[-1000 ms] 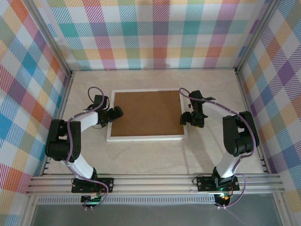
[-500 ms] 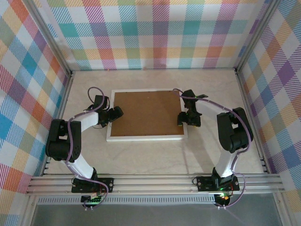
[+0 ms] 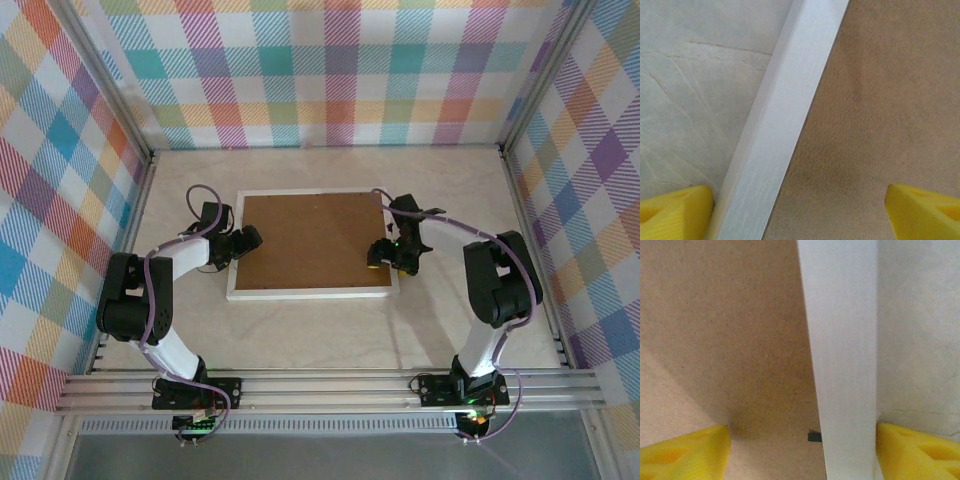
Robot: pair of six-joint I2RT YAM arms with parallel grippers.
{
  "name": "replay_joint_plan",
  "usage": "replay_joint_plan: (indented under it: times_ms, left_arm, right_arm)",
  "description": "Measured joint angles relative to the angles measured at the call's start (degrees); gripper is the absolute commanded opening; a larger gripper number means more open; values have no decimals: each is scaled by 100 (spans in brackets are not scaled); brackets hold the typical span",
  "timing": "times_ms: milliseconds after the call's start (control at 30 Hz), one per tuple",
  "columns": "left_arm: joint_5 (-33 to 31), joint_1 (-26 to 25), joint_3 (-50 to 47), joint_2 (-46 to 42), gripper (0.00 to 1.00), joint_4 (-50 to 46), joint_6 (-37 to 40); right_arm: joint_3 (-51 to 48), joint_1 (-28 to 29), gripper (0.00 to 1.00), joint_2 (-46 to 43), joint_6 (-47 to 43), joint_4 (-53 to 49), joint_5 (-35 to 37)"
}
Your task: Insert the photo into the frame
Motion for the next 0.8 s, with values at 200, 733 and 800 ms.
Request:
replay_joint_plan:
  times_ms: [200,733,800]
  left_arm:
    - [7,7,9,-48,90,-44,4]
    - [245,109,116,-584,91,-173,-11]
    - [291,109,28,-584,91,-155,-46]
  right_arm:
    - [221,-125,78,-363,-323,-415,503]
    - [245,-302,78,-608,-879,-868,905]
    - [151,-302,77,-566,-876,-859,813]
